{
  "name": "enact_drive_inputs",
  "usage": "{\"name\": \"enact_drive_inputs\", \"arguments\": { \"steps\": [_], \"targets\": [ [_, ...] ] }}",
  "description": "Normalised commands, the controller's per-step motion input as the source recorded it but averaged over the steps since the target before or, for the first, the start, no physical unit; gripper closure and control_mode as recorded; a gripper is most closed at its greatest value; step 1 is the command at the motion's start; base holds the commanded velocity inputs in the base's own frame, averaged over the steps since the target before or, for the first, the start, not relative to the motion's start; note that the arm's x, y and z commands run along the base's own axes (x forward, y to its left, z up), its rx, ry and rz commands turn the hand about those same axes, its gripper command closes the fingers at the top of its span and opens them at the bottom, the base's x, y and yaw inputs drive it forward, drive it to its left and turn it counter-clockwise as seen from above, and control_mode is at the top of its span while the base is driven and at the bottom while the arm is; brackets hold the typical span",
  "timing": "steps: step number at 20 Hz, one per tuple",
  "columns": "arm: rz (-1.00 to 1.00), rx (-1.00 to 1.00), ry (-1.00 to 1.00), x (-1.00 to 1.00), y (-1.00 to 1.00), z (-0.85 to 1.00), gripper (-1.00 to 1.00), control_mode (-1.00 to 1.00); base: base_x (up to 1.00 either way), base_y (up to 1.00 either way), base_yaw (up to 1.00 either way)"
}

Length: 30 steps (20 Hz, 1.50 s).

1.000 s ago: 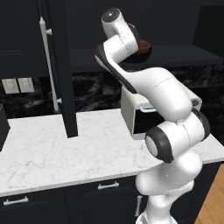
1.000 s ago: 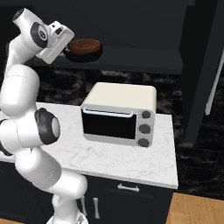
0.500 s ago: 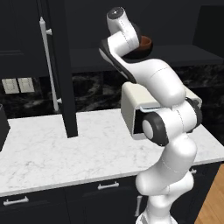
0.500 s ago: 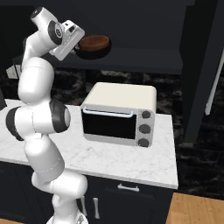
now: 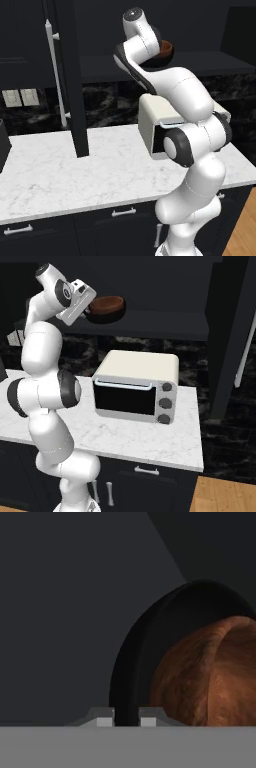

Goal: Pick up the bowls on the counter and stack them on top of one another in the open cabinet. Place the smaller bowl on top of the larger bowl.

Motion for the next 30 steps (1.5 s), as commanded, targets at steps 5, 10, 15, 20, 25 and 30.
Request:
{"name": "enact_drive_inputs", "arguments": {
  "steps": [5,10,15,20,25,30],
  "targets": [
    [0.0,0.0,0.0,0.0,0.0,-0.01,1.0,-1.0,0.0,0.0,0.0],
    [0.0,0.0,0.0,0.19,-0.07,0.0,1.0,-1.0,0.0,0.0,0.0],
    [0.0,0.0,0.0,0.26,0.0,0.0,-1.0,-1.0,0.0,0.0,0.0],
    [0.01,0.0,0.0,0.16,-0.12,0.03,-1.0,-1.0,0.0,0.0,0.0],
    [0.0,0.0,-0.02,0.01,-0.18,0.25,-1.0,-1.0,0.0,0.0,0.0],
    [0.01,0.0,-0.07,-0.02,0.0,0.27,-1.0,-1.0,0.0,0.0,0.0]
  ]
}}
